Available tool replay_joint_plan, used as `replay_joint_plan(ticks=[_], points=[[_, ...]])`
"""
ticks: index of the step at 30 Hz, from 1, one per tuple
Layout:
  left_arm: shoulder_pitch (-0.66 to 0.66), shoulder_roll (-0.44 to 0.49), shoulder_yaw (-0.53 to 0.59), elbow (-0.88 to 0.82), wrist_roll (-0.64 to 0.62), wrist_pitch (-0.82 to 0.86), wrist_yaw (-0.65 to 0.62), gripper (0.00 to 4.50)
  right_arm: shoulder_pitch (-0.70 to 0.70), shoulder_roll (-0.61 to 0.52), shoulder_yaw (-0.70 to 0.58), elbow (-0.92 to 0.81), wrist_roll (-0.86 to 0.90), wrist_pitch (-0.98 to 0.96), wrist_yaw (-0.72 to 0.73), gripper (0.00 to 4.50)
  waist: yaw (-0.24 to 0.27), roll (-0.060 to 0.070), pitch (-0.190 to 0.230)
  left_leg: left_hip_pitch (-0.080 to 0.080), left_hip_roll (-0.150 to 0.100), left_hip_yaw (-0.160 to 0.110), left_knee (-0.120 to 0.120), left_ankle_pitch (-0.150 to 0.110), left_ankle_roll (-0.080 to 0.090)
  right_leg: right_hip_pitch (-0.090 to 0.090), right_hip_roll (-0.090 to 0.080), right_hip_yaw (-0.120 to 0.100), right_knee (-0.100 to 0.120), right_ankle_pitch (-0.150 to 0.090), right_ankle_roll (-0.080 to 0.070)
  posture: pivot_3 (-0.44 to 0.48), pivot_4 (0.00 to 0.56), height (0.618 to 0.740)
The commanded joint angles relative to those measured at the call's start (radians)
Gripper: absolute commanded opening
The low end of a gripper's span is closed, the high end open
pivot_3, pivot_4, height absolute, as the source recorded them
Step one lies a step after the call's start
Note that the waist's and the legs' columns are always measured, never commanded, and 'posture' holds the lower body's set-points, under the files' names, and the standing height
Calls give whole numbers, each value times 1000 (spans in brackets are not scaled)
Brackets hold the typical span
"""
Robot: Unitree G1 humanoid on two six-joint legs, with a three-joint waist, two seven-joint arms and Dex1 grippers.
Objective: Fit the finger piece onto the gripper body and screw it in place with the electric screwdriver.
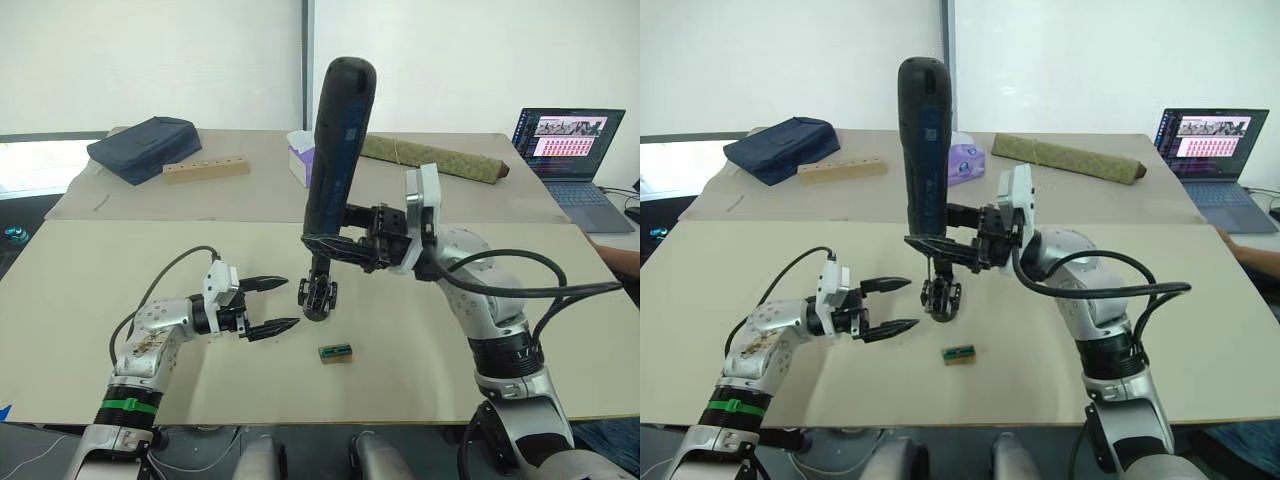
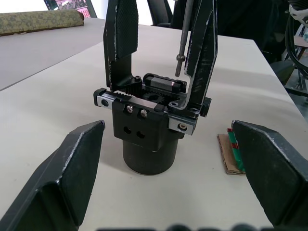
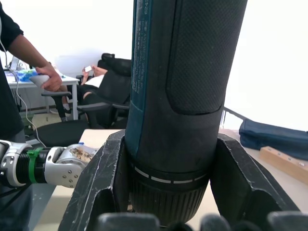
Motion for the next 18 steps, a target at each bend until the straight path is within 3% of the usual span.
replay_joint_plan(ticks=[1, 18], points=[[-12, -5, 3, -11, 1, -20, -3, 4500, -51, 11, -17, -6, 4, -18, 2, 1937, 0, 0, 0, 0, 0, 0, 0, 0, 0, 0, 0, 0, 0, 0, 0, 0, 150, 740], [-12, -16, -1, -15, 5, -15, 8, 4500, -70, 14, -6, 33, -4, -5, 20, 1937, 0, 0, 0, 0, 0, 0, 0, 0, 0, 0, 0, 0, 0, 0, 0, 0, 150, 740]])
